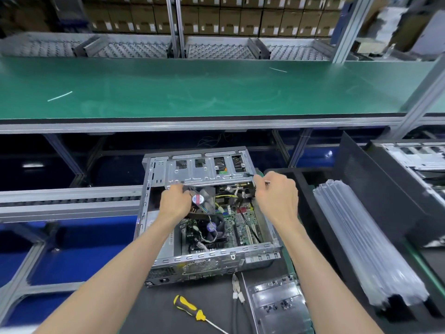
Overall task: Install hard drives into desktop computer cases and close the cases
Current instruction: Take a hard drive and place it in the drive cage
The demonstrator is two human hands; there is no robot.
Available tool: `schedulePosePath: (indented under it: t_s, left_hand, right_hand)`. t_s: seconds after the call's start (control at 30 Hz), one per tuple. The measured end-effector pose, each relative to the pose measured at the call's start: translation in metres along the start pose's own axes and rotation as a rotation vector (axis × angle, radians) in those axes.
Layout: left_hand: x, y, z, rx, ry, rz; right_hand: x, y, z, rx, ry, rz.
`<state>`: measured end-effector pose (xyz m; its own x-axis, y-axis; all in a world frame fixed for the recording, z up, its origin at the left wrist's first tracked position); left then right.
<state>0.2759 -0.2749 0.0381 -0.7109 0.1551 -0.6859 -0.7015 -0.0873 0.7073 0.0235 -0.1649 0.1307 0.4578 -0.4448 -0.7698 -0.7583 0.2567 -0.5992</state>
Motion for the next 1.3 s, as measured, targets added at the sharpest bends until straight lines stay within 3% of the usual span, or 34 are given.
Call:
schedulePosePath:
  t_s: [0.07,0.2,0.3,0.4,0.5,0.63,0.87,1.1,1.3]
  left_hand:
    - [0.013,0.005,0.004,0.029,-0.038,-0.118]
    - [0.029,0.004,0.008,0.038,-0.057,-0.249]
    - [0.032,0.003,0.009,0.048,-0.068,-0.267]
    - [0.036,0.002,0.009,0.058,-0.1,-0.276]
    - [0.044,0.0,0.012,0.063,-0.162,-0.259]
    - [0.054,-0.004,0.017,0.045,-0.214,-0.325]
    - [0.057,0.001,0.021,0.073,-0.278,-0.459]
    - [0.059,0.014,0.035,0.37,-0.252,-0.433]
    - [0.066,0.015,0.058,0.457,-0.265,-0.349]
  right_hand:
    - [0.011,-0.002,0.005,-0.056,-0.022,0.132]
    - [0.063,-0.003,0.027,-0.236,-0.314,0.518]
    - [0.094,0.001,0.041,-0.322,-0.562,0.641]
    - [0.108,0.008,0.047,-0.339,-0.669,0.766]
    - [0.113,0.005,0.047,-0.396,-0.644,0.796]
    - [0.11,-0.004,0.043,-0.421,-0.58,0.647]
    - [0.12,0.008,0.043,-0.172,-0.618,0.136]
    - [0.129,0.014,0.048,-0.16,-0.578,0.129]
    - [0.125,0.011,0.049,-0.226,-0.527,0.133]
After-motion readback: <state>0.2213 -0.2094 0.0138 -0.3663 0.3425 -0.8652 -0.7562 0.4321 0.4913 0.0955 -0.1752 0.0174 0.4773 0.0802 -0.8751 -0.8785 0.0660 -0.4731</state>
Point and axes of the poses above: each hand's wrist, its own z-axis away from the middle knuckle, its own x-axis out of the palm, y = z × x, the point moved 8 cm from there along -z, towards the middle knuckle, and after that the axes turned 4 degrees about -y, right-handed, at the moved point
